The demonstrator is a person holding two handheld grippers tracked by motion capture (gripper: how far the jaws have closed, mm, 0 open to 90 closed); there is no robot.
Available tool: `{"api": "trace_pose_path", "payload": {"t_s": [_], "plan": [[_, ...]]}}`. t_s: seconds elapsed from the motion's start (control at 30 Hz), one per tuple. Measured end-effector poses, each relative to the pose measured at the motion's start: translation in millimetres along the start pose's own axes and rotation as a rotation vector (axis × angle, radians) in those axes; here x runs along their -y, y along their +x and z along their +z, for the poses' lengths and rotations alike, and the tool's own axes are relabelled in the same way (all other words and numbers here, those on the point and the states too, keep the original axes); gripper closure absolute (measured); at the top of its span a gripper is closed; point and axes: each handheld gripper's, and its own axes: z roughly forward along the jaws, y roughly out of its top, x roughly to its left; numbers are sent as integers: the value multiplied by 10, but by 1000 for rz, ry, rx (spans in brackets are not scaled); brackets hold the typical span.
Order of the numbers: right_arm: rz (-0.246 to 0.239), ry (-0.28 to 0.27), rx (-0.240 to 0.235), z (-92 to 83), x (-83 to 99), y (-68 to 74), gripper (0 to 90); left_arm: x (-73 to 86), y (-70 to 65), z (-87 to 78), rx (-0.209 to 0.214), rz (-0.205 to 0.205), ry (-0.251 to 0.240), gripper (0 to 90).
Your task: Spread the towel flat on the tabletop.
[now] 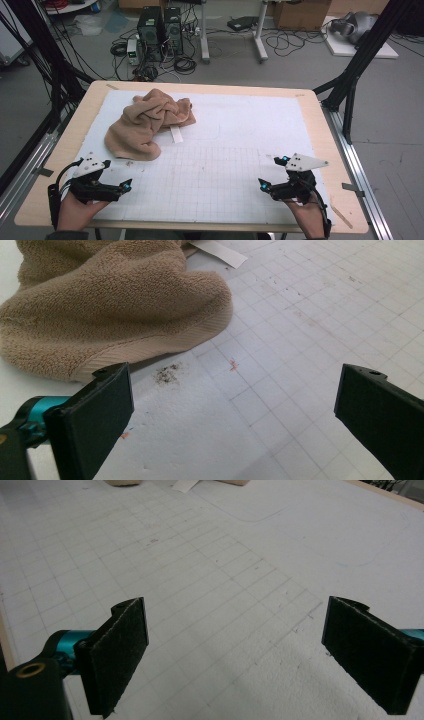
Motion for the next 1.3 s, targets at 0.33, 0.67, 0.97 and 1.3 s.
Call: {"api": "trace_pose_path", "payload": {"t_s": [0.33, 0.67, 0.97, 1.3], "plan": [[-11, 1, 2, -12, 22, 10, 105, -49, -30, 30, 13, 9, 4, 29], [-32, 0, 1, -8, 17, 29, 105, -243, -41, 75, 34, 44, -5, 66], [-41, 8, -9, 24, -1, 36, 105, -588, 133, 408, 32, 42, -11, 145], [-41, 14, -18, 57, 18, 7, 105, -691, 348, 925, -53, 2, 78, 309]]}}
